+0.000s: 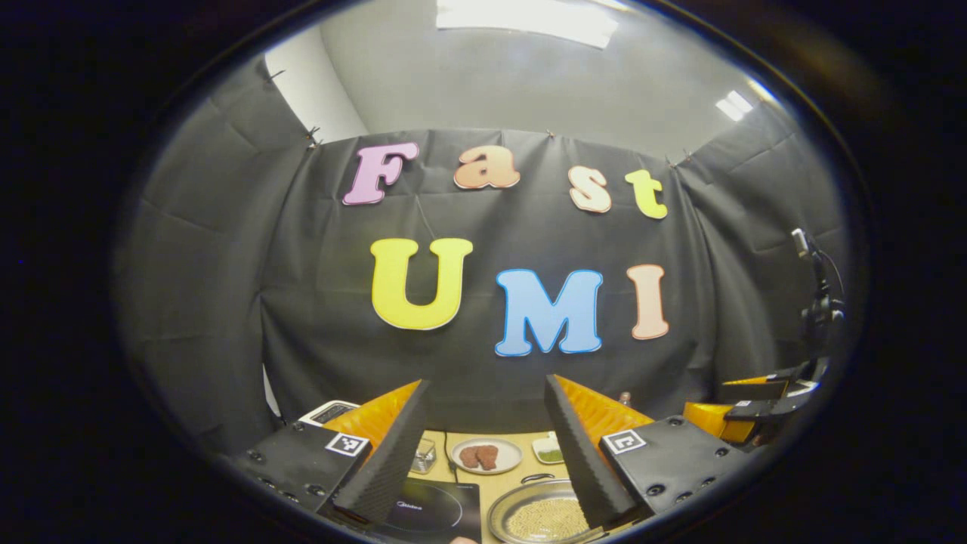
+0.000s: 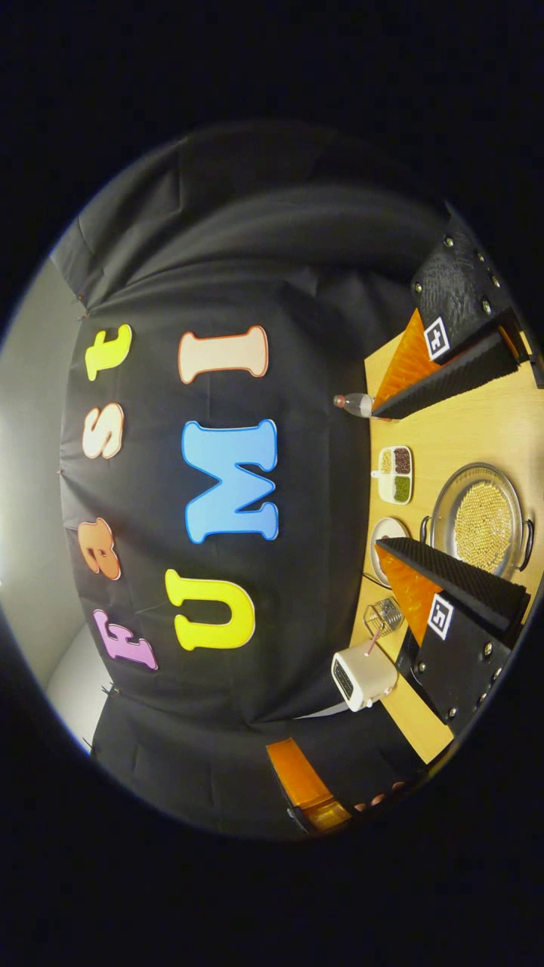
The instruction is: First push the handle of the pot to place it horizontally, then grasp the pot with both hands and set it on the induction cooktop.
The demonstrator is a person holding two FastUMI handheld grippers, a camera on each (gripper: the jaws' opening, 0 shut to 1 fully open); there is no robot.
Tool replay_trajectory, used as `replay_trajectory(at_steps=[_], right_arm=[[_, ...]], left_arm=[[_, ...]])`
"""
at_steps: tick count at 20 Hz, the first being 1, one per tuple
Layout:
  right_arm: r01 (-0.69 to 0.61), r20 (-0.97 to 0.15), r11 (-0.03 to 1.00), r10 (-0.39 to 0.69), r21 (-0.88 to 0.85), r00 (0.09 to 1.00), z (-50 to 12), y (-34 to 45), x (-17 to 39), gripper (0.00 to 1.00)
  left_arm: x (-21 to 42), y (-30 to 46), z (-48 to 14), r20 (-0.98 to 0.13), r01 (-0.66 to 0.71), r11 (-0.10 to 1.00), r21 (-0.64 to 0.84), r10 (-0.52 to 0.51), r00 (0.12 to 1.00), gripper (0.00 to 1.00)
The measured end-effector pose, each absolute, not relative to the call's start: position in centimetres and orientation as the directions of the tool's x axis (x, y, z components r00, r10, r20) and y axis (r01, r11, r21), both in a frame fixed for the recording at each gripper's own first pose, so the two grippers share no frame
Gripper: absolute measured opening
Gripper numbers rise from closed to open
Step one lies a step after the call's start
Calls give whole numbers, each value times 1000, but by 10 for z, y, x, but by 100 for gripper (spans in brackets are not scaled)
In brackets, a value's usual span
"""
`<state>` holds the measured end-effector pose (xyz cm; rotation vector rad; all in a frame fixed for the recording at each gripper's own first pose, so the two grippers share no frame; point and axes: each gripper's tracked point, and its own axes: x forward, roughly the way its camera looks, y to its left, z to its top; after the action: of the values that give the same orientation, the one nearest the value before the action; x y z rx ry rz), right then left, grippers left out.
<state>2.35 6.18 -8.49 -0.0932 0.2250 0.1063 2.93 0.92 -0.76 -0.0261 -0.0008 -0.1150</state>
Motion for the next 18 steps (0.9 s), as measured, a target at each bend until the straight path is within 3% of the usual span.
replay_trajectory(at_steps=[3, 4, 7, 8, 11, 13, 15, 16, 18], right_arm=[[-137, -332, 989, 109, -61, 937, -117, 68, 20, 83], [-137, -370, 989, 106, -57, 923, -130, 68, 18, 70], [-156, -493, 987, 123, -28, 861, -169, 76, 13, 50], [-172, -534, 985, 145, -1, 833, -183, 81, 10, 35], [-198, -649, 980, 172, 34, 741, -221, 89, -1, 35], [-220, -708, 972, 213, 84, 673, -238, 97, -13, 8], [-230, -753, 968, 223, 97, 619, -260, 102, -16, 13], [-242, -771, 962, 251, 130, 586, -270, 108, -23, 7], [-249, -800, 949, 299, 192, 520, -290, 121, -31, 11]], left_arm=[[29, 11, -12, -9, 106, 994, -26, -106, 994, 99], [29, 12, -12, -12, 103, 994, -26, -103, 995, 99], [28, 17, -17, -21, 93, 995, -23, -93, 995, 97], [28, 20, -18, -24, 89, 996, -23, -90, 996, 99], [25, 27, -24, -35, 71, 997, -25, -72, 997, 97], [23, 34, -27, -45, 55, 998, -25, -57, 997, 99], [18, 41, -32, -53, 38, 999, -26, -40, 998, 95], [17, 44, -33, -58, 33, 999, -26, -35, 998, 97], [13, 50, -36, -67, 17, 1000, -19, -19, 998, 99]])
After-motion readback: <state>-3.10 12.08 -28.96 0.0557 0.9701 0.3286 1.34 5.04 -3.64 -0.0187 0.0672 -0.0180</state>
